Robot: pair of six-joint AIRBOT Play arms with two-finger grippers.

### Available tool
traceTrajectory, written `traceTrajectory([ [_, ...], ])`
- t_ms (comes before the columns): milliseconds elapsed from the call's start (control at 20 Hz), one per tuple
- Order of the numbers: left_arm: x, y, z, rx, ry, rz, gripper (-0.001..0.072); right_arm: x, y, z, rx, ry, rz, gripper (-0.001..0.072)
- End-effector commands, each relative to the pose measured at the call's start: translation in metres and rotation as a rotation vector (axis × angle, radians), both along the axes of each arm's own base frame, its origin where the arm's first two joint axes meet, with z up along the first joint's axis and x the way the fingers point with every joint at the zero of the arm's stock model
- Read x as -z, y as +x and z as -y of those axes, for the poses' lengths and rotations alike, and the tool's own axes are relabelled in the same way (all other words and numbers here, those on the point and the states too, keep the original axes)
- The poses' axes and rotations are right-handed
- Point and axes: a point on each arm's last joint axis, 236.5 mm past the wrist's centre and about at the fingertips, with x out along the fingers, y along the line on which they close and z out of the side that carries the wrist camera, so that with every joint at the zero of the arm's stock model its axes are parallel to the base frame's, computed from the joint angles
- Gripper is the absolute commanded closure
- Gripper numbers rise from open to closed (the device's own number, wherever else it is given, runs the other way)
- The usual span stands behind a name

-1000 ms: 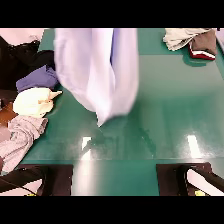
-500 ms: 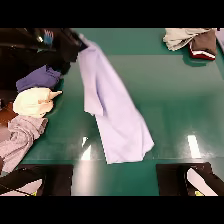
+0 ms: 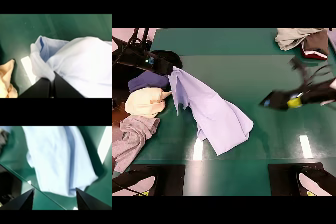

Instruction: Fold the shirts.

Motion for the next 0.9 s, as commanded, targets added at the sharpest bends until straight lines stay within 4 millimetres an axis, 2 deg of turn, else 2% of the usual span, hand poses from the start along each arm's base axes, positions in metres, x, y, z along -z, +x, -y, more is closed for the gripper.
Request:
traceTrajectory([
  [0, 0.005, 0.000, -0.009, -0.022, 0.009, -0.016, 0.0682, 0.084, -0.050, -0.020, -0.074, -0.122, -0.120, 0.0133],
  [100, 0.005, 0.000, -0.008, -0.022, 0.007, -0.016, 0.0682, 0.106, -0.064, -0.032, -0.090, -0.139, -0.116, 0.0133],
  [200, 0.005, 0.000, -0.008, -0.022, 0.007, -0.016, 0.0682, 0.119, -0.071, -0.044, -0.095, -0.144, -0.096, 0.0133],
  [450, 0.005, -0.001, -0.008, -0.021, 0.007, -0.019, 0.0682, 0.144, -0.074, -0.066, -0.148, -0.178, -0.109, 0.0134],
  [500, 0.006, -0.001, -0.008, -0.021, 0.007, -0.020, 0.0682, 0.146, -0.072, -0.071, -0.162, -0.183, -0.116, 0.0178],
  [650, 0.006, -0.003, -0.009, -0.020, 0.009, -0.026, 0.0682, 0.139, -0.063, -0.085, -0.213, -0.182, -0.099, 0.0684],
  [700, 0.003, -0.002, -0.008, -0.020, 0.006, -0.016, 0.0682, 0.129, -0.058, -0.089, -0.228, -0.173, -0.083, 0.0697],
  [750, -0.009, -0.001, -0.008, -0.022, 0.000, 0.011, 0.0682, 0.114, -0.050, -0.091, -0.232, -0.156, -0.060, 0.0697],
  [800, -0.031, 0.000, -0.006, -0.035, -0.027, 0.056, 0.0682, 0.089, -0.034, -0.092, -0.216, -0.127, -0.006, 0.0697],
  [850, -0.062, 0.000, -0.003, -0.038, -0.063, 0.124, 0.0682, 0.058, -0.016, -0.091, -0.185, -0.094, 0.069, 0.0697],
])
